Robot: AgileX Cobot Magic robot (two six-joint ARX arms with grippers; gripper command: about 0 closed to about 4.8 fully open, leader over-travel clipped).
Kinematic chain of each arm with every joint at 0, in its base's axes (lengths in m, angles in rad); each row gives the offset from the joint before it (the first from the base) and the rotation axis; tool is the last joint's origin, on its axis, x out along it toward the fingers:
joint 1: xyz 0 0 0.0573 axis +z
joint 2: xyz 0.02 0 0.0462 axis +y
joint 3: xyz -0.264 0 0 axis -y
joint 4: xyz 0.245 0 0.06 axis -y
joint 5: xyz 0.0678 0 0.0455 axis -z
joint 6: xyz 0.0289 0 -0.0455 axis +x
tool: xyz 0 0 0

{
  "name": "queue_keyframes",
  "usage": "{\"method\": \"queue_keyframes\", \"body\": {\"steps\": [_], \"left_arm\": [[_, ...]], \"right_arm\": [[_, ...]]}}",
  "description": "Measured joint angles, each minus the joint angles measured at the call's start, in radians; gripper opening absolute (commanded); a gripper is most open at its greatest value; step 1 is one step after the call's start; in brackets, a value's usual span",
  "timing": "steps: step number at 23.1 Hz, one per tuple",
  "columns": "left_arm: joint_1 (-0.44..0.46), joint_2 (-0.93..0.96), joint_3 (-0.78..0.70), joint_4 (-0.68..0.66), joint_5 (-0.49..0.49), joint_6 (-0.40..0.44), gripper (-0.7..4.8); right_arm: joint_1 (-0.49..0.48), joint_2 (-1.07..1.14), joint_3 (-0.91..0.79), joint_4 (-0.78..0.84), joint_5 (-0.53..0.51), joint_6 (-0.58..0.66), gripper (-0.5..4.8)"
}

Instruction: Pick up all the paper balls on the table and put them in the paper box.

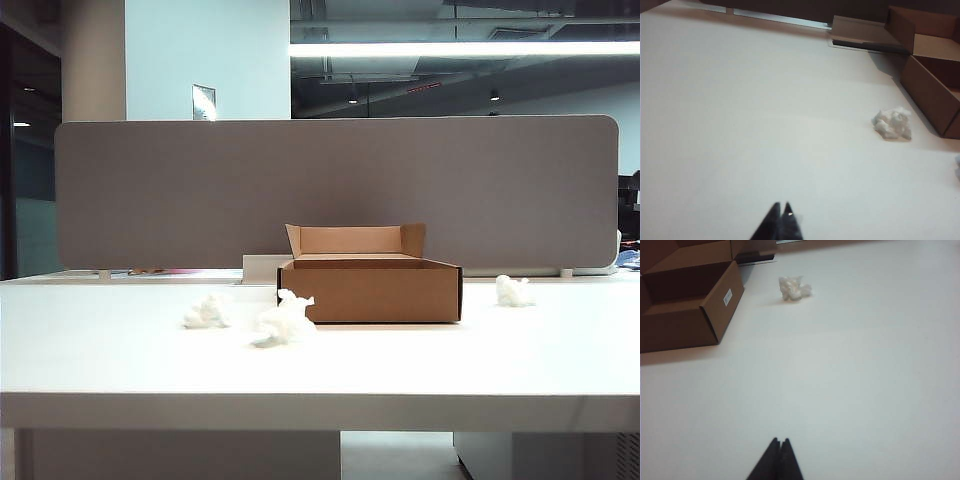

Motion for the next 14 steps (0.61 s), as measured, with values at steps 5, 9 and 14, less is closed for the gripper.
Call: {"method": "queue_keyframes", "body": {"steps": [5, 9, 14], "left_arm": [[0.0, 0.0, 0.0, 0.001, -0.002, 0.0, -0.05], [0.0, 0.0, 0.0, 0.002, -0.001, 0.0, -0.05], [0.0, 0.0, 0.0, 0.003, 0.001, -0.028, -0.05]], "right_arm": [[0.0, 0.0, 0.0, 0.0, 0.0, 0.0, -0.05], [0.0, 0.0, 0.0, 0.001, 0.0, 0.0, -0.05], [0.0, 0.0, 0.0, 0.022, -0.001, 0.0, -0.06]]}}
